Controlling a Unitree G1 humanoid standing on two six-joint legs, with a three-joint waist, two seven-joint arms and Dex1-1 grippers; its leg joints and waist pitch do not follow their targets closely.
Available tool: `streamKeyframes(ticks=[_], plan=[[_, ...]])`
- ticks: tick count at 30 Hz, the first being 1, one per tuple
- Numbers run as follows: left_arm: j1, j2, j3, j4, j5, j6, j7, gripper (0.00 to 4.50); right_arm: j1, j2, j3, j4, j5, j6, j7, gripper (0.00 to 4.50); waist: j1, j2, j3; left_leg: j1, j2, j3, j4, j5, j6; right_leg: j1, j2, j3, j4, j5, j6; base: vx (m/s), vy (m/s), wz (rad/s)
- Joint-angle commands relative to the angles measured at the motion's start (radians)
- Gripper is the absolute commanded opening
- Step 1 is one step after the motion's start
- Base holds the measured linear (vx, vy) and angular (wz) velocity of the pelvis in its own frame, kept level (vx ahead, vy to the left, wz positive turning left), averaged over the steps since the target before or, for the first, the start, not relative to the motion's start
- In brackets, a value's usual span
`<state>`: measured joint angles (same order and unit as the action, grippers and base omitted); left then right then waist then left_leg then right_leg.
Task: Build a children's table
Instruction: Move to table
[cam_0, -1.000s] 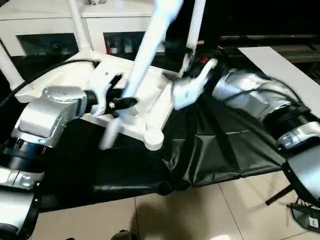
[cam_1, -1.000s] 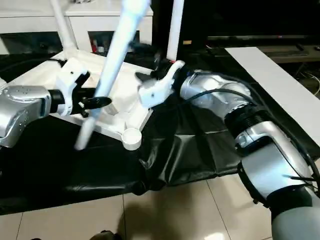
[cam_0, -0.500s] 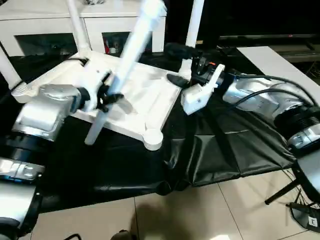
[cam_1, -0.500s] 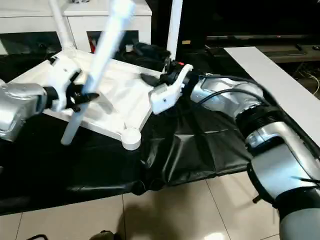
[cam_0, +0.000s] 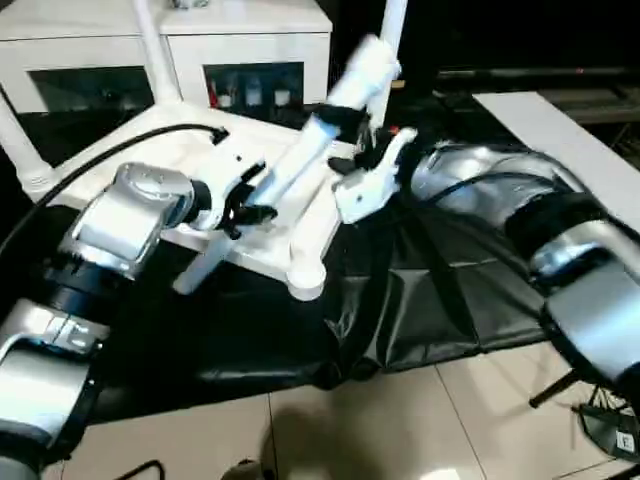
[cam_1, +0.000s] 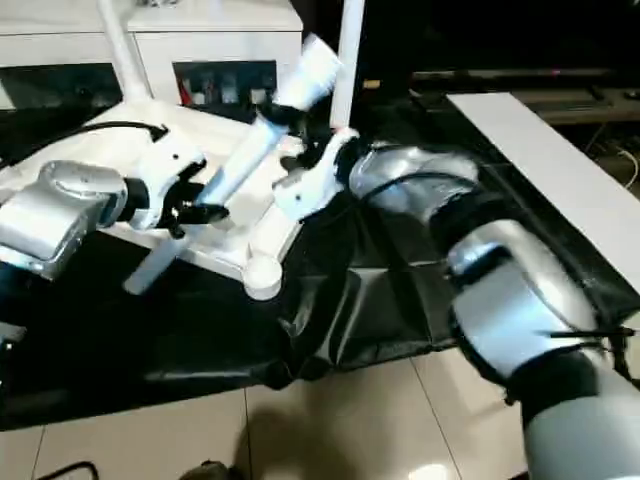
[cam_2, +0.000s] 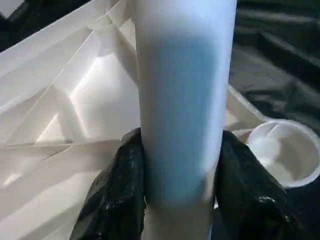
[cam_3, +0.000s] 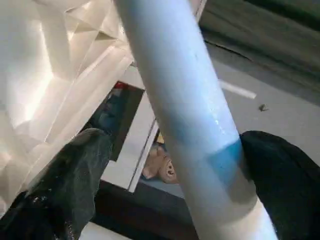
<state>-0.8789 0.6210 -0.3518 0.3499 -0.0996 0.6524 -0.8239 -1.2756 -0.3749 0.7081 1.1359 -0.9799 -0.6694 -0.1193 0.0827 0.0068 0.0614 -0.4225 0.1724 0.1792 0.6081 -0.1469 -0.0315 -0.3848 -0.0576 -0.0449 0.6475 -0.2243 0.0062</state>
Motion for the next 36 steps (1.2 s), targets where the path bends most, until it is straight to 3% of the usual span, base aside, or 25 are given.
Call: streamKeyframes(ticks=[1,4,7,10,12,22,32,33,34,35,36], plan=[[-0.036,0.026,-0.012,-0.020,0.029,-0.011,-0.012,1.67,-0.023,-0.008,0.002,0.043,0.000,0.028,0.050,4.13,-0.007,0.012,-0.077,0.046,0.047,-0.025,-0.059,-0.244,-0.048,0.034,-0.070,0.045,-0.056,0.045,-0.215,0.000,0.000,0.00],[-0.038,0.039,-0.018,-0.034,0.048,-0.008,-0.030,1.67,-0.027,-0.005,0.010,0.079,0.000,0.049,0.061,3.73,-0.006,0.015,-0.075,0.049,0.049,-0.026,-0.061,-0.262,-0.056,0.031,-0.071,0.045,-0.057,0.019,-0.217,0.000,0.000,0.00],[-0.035,0.065,-0.042,-0.081,0.062,0.007,-0.075,1.67,-0.029,0.000,0.013,0.103,-0.006,0.077,0.051,3.67,-0.004,0.019,-0.076,0.050,0.050,-0.028,-0.062,-0.273,-0.069,0.031,-0.072,0.045,-0.057,0.016,-0.215,0.000,0.000,0.00],[-0.036,0.072,-0.050,-0.104,0.064,0.013,-0.100,1.67,-0.032,0.004,0.019,0.113,-0.012,0.092,0.041,3.36,-0.005,0.018,-0.074,0.048,0.049,-0.026,-0.062,-0.274,-0.072,0.031,-0.072,0.046,-0.057,0.016,-0.218,0.000,0.000,0.00],[-0.046,0.067,-0.047,-0.112,0.062,0.021,-0.107,1.67,-0.030,0.009,0.013,0.122,-0.001,0.094,0.055,3.18,-0.006,0.011,-0.074,0.047,0.049,-0.025,-0.063,-0.267,-0.071,0.033,-0.072,0.045,-0.056,0.019,-0.216,0.000,0.000,0.00],[-0.056,0.063,-0.023,-0.137,0.065,0.029,-0.125,1.67,-0.024,0.019,0.011,0.142,0.018,0.092,0.074,2.19,-0.006,0.012,-0.075,0.047,0.049,-0.024,-0.060,-0.254,-0.058,0.031,-0.072,0.046,-0.057,0.015,-0.218,0.000,0.000,0.00],[-0.049,0.054,0.001,-0.163,0.048,0.030,-0.144,1.67,-0.008,0.019,-0.019,0.148,0.066,0.072,0.098,1.89,-0.004,0.011,-0.076,0.045,0.049,-0.024,-0.061,-0.247,-0.055,0.032,-0.073,0.045,-0.056,0.018,-0.220,0.000,0.000,0.00],[-0.051,0.047,0.014,-0.155,0.039,0.036,-0.138,2.23,-0.004,0.018,-0.021,0.148,0.071,0.072,0.099,1.89,-0.004,0.015,-0.076,0.046,0.049,-0.025,-0.060,-0.248,-0.056,0.032,-0.073,0.045,-0.055,0.021,-0.221,0.000,0.000,0.00],[-0.054,0.041,0.032,-0.145,0.036,0.031,-0.121,2.37,0.000,0.015,-0.023,0.148,0.075,0.073,0.100,1.89,-0.004,0.015,-0.077,0.046,0.049,-0.025,-0.060,-0.246,-0.056,0.033,-0.072,0.045,-0.055,0.035,-0.222,0.000,0.000,0.00],[-0.058,0.037,0.054,-0.139,0.031,0.025,-0.106,2.37,0.005,0.012,-0.021,0.149,0.079,0.073,0.103,1.88,-0.003,0.022,-0.077,0.047,0.049,-0.026,-0.059,-0.248,-0.059,0.032,-0.072,0.044,-0.053,0.044,-0.225,0.000,0.000,0.00],[-0.059,0.038,0.066,-0.140,0.025,0.020,-0.104,2.43,0.009,0.010,-0.020,0.149,0.081,0.072,0.107,1.88,-0.004,0.020,-0.076,0.046,0.048,-0.025,-0.060,-0.252,-0.060,0.032,-0.070,0.044,-0.056,0.047,-0.226,0.000,0.000,0.00]])
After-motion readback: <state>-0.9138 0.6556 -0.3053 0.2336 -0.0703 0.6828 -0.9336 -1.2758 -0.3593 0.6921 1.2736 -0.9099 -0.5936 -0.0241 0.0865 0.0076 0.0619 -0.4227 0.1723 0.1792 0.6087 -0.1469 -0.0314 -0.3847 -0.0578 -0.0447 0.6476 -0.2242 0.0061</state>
